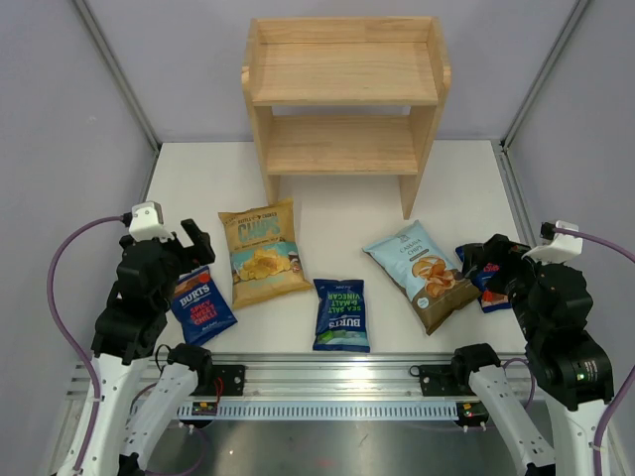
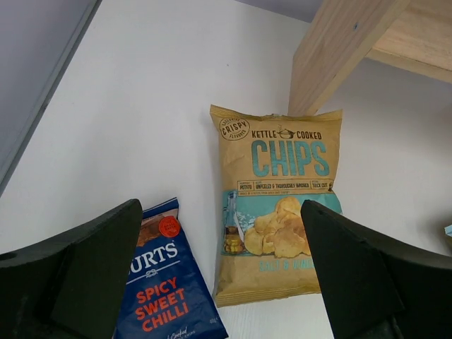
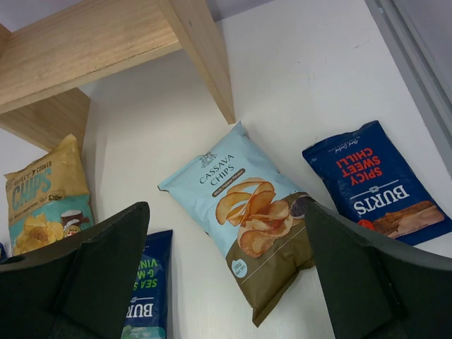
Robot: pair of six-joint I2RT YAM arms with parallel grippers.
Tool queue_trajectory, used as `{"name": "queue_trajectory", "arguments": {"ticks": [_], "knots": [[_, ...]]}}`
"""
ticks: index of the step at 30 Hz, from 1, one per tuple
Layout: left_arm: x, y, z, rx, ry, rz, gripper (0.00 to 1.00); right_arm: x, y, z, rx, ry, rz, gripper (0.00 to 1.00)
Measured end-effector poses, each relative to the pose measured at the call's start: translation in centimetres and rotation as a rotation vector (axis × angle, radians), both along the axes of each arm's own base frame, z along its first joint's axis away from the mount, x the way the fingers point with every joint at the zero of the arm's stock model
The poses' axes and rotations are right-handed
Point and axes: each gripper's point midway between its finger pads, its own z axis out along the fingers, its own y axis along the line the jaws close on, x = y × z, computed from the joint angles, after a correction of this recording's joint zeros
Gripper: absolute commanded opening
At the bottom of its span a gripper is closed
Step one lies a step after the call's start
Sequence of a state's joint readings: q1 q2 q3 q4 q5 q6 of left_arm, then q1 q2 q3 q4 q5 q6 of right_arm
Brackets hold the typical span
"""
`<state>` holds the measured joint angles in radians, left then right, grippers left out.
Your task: Place and organize the chips bags onto the shelf
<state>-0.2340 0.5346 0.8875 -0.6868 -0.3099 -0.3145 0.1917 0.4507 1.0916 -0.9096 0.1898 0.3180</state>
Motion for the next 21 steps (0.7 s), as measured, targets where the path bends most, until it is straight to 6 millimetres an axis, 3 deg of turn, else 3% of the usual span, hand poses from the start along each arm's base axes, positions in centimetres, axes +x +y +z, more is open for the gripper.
{"name": "queue_trajectory", "arguments": {"ticks": [6, 11, 14, 17, 21], "knots": [[0.2, -0.2, -0.2, -0.003, 0.012, -0.011, 0.99, 0.0, 0.9, -0.1, 0.016, 0.005, 0.044, 1.00], [0.7, -0.9, -1.0, -0.035, 0.048, -0.027, 0.99, 0.4, 5.4, -1.2, 0.106, 0.034, 0.273, 1.00], [1.2, -2.9, -1.6, -0.138, 0.062, -0.080, 0.99, 0.7, 8.2, -2.6, 0.186, 0.080, 0.399, 0.99], [2.1, -5.1, -3.4, -0.254, 0.080, -0.135, 0.99, 0.6, 9.5, -3.4, 0.244, 0.115, 0.451, 0.99], [4.0, -6.3, -7.4, -0.334, 0.177, -0.106, 0.99, -0.1, 10.3, -2.5, 0.289, 0.085, 0.496, 0.99]]}}
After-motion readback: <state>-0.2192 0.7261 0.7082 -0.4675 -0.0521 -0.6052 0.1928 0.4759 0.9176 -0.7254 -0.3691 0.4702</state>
